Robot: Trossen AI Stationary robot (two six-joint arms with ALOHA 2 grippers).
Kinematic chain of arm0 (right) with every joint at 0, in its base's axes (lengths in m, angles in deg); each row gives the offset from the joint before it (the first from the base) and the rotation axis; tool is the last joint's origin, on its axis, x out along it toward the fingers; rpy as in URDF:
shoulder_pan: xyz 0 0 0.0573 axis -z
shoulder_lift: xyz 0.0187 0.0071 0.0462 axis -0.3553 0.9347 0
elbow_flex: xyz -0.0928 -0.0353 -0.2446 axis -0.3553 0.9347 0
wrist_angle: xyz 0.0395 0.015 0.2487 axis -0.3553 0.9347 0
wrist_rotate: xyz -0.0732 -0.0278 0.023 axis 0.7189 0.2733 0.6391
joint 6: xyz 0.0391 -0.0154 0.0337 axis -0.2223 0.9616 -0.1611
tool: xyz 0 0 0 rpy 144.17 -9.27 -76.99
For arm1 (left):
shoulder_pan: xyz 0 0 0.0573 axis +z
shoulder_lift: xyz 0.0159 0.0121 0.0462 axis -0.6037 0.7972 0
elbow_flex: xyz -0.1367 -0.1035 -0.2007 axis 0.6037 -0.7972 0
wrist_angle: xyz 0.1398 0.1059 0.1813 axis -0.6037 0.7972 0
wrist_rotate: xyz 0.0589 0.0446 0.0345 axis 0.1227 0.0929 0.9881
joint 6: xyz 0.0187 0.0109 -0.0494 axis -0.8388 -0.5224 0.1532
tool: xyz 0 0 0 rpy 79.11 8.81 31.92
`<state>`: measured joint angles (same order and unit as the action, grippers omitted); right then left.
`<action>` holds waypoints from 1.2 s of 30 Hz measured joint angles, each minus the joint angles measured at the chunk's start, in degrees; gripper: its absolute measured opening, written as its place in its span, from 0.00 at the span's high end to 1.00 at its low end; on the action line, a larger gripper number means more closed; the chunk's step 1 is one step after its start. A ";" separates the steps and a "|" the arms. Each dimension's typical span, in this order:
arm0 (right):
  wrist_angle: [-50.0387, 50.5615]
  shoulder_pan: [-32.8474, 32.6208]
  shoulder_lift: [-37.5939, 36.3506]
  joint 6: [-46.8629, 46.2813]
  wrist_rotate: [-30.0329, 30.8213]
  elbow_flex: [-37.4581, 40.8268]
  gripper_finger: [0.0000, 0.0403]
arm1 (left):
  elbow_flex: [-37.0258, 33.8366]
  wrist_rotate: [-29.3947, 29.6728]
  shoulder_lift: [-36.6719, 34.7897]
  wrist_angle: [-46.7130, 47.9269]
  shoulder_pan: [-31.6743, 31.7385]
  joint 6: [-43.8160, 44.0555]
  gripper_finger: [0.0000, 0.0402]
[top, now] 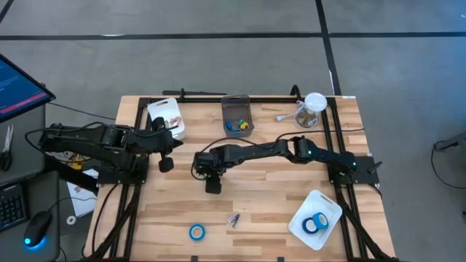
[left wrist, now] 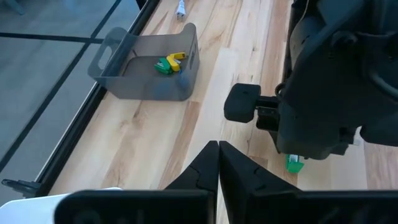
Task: Pick and place Stapler, Stapler remover, tape
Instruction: Put the green stapler into the black bin
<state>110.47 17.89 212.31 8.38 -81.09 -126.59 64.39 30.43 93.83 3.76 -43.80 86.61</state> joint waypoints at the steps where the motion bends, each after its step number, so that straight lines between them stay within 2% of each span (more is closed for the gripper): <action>1: -0.02 0.05 -0.02 -0.02 -0.02 -0.02 0.62 | 0.00 0.00 -0.01 -0.02 -0.01 0.02 0.99; 7: 0.17 0.06 -0.02 -0.02 -0.02 0.00 0.73 | 0.00 -0.01 0.01 0.00 0.00 0.02 0.99; 22: 0.09 0.09 -0.08 -0.08 0.00 -0.02 0.92 | 0.00 -0.02 0.00 0.00 0.00 0.22 0.99; 31: 0.42 0.74 -1.39 -0.02 0.01 -0.02 0.91 | 0.00 -0.02 -0.01 0.02 -0.01 0.22 0.99; 36: 2.38 2.28 -2.84 0.02 0.17 -1.08 0.94 | 0.00 -0.02 0.00 0.15 -0.01 0.22 0.99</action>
<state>112.86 20.17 209.47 8.40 -80.91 -127.67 64.39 30.41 93.83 3.91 -43.81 86.83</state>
